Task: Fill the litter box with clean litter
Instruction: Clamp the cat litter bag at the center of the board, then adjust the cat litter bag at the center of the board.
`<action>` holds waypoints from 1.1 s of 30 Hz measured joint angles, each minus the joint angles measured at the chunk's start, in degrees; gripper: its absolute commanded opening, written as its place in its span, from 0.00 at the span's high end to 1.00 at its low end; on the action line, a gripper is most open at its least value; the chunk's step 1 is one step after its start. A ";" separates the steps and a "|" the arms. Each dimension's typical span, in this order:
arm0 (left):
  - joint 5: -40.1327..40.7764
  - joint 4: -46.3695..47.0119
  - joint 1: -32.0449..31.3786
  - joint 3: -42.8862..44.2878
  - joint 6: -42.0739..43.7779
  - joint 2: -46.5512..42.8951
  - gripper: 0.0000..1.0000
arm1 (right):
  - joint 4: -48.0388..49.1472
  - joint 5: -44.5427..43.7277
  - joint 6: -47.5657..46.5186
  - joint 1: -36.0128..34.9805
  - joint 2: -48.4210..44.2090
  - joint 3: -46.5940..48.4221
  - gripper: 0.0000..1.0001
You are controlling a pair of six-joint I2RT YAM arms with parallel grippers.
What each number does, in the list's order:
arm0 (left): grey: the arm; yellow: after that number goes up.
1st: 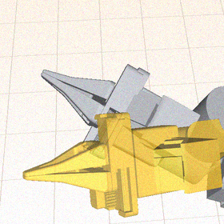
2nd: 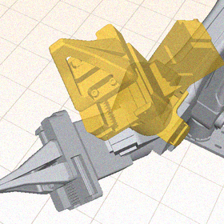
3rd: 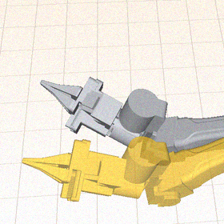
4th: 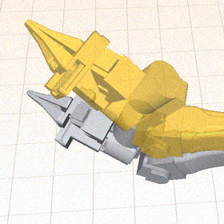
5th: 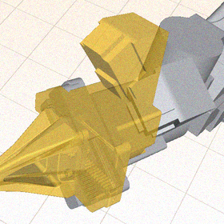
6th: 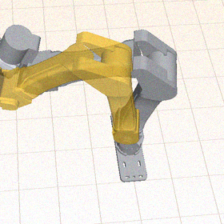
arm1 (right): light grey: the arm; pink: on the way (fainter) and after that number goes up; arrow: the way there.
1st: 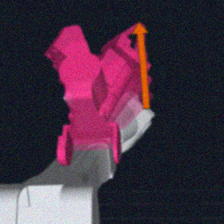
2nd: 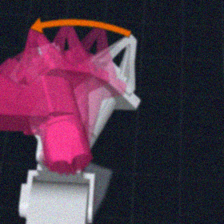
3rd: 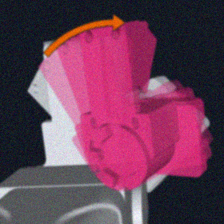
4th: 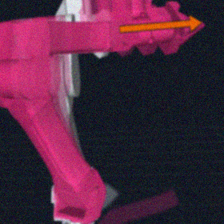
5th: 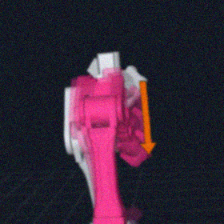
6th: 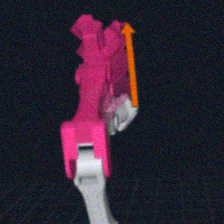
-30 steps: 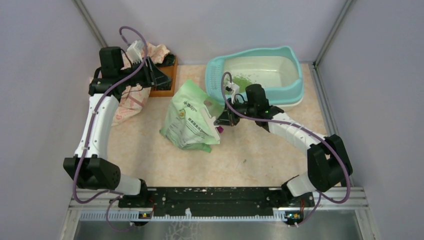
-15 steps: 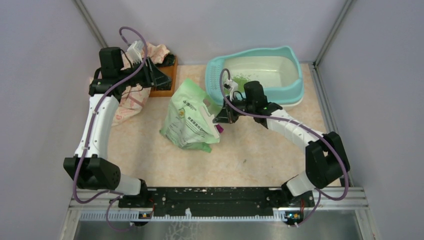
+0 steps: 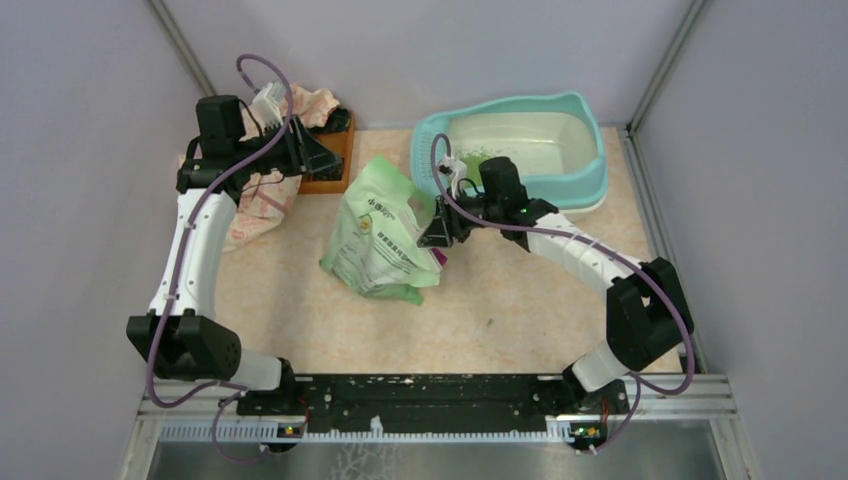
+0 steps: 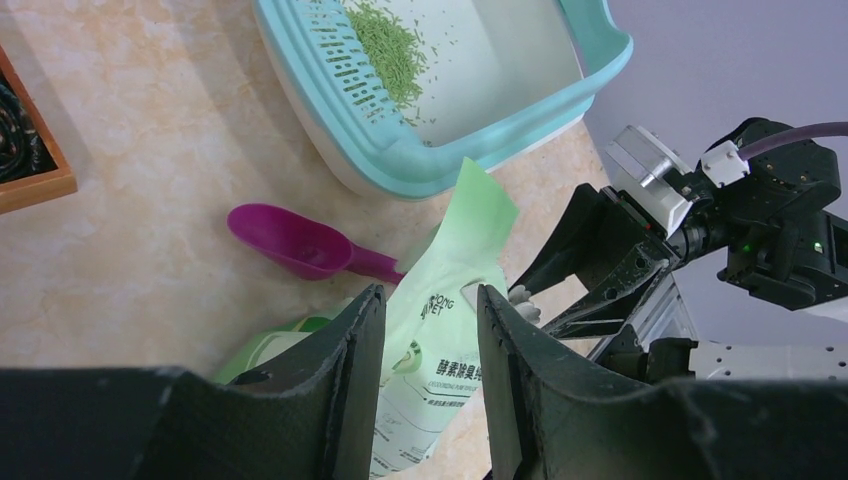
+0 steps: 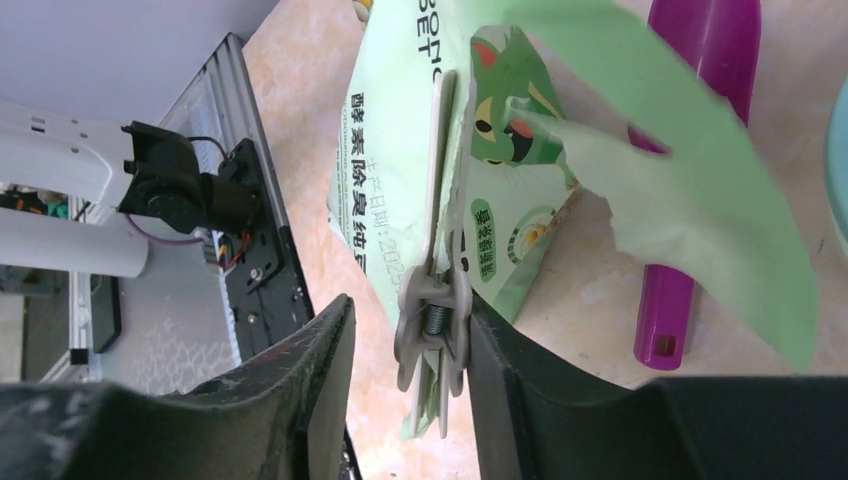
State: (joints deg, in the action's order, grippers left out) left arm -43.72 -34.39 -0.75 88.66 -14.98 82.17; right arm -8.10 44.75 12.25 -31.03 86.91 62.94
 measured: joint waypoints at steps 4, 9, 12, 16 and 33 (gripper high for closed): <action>-0.37 0.00 0.00 0.00 0.00 -0.31 0.55 | -0.66 0.00 -0.70 -0.17 0.00 0.72 0.43; -0.70 -0.02 0.00 0.00 0.02 -0.76 0.55 | -1.99 -0.55 -1.27 -0.26 0.37 2.19 0.34; -0.74 -0.07 0.00 0.00 0.02 -0.81 0.55 | -2.73 -0.98 -1.77 -0.15 2.58 6.16 0.34; -0.76 -0.11 0.00 0.02 0.02 -0.81 0.55 | -3.63 -2.05 -2.86 0.20 6.95 12.46 0.34; -0.87 -0.55 0.00 0.66 0.02 -0.85 0.55 | 4.87 -2.64 0.55 -1.40 14.84 18.45 0.41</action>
State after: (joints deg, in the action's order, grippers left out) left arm -44.60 -34.94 -0.75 89.32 -14.96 81.32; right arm -3.22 42.11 12.80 -32.42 101.75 81.38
